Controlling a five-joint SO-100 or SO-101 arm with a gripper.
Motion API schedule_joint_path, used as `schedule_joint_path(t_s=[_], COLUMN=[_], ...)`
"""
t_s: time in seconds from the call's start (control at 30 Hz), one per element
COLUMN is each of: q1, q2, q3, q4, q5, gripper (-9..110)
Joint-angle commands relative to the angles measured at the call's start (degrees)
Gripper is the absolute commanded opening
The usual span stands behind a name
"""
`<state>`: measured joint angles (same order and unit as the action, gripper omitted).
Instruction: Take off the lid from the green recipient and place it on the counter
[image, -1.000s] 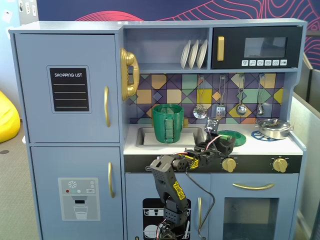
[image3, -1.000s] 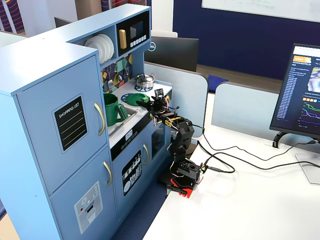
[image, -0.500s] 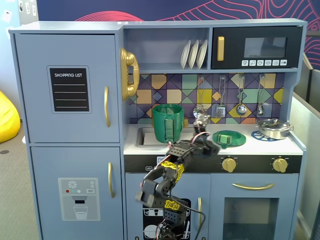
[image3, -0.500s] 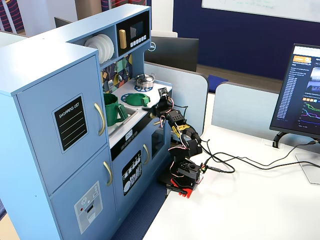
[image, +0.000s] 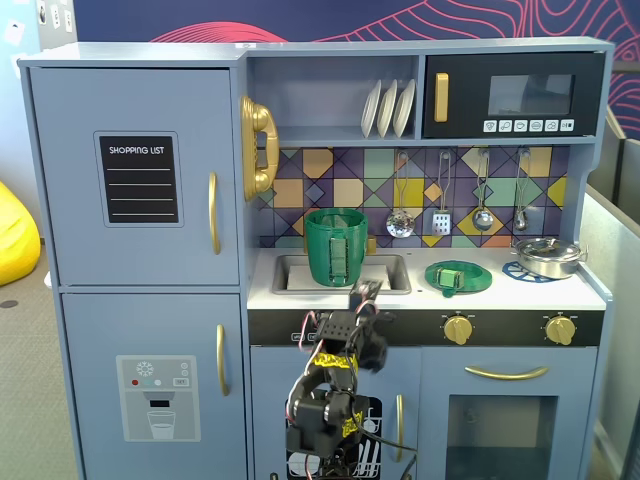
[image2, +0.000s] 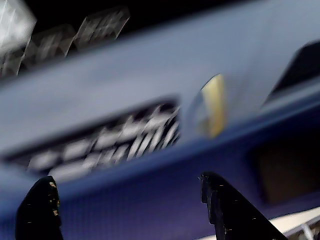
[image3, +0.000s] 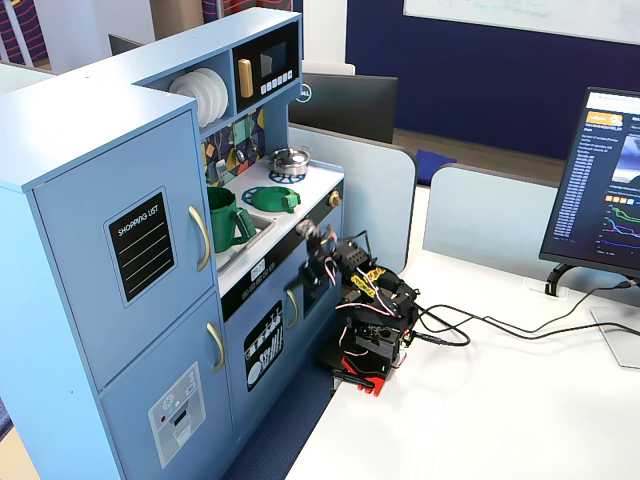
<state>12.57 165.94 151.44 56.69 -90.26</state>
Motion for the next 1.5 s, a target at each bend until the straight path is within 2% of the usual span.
schedule_joint_path(t_s=[0.0, 0.2, 0.3, 0.37, 0.47, 0.67, 0.77, 1.47], q1=[-5.4, -8.3, -10.5, -11.9, -13.9, -14.6, -14.7, -14.1], q2=[3.3, 10.8, 13.5, 14.5, 16.1, 16.1, 16.1, 16.2], q3=[7.7, 19.7, 20.2, 20.2, 20.3, 20.3, 20.3, 20.3], q4=[-5.3, -6.8, -0.3, 5.2, 11.7, 27.2, 30.4, 31.0], q5=[2.0, 2.1, 4.5, 2.4, 7.9, 4.3, 5.7, 3.3], gripper=[29, 26, 24, 24, 24, 24, 24, 23])
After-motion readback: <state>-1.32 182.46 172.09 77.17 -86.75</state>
